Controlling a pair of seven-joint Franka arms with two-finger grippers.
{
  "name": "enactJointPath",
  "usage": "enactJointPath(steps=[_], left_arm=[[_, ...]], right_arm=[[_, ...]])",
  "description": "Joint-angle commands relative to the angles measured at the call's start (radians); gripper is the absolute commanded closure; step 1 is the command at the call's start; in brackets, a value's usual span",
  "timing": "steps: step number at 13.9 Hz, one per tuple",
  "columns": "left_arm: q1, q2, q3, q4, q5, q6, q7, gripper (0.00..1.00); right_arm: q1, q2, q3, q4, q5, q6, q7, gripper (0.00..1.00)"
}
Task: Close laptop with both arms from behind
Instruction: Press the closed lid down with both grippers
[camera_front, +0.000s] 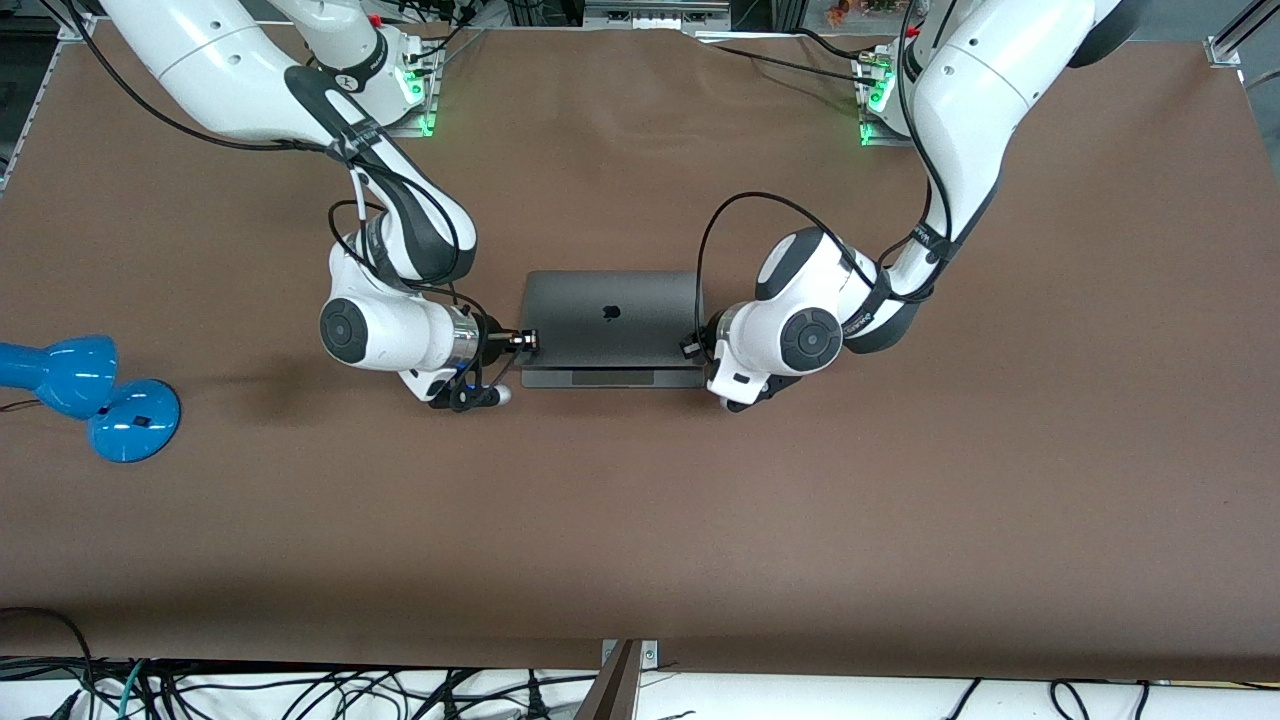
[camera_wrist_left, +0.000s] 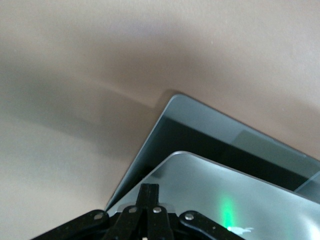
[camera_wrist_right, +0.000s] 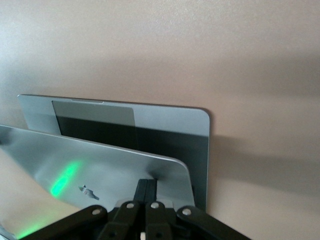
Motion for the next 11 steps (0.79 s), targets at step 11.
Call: enactJointPath(steps=[11], left_arm=[[-0.072,0.109,0.064,0.108,0.065,0.041,-0.022,1.00]], right_arm=[[0.045,0.141,-0.043,0.118,-0.018,0.036,-0.005,1.00]])
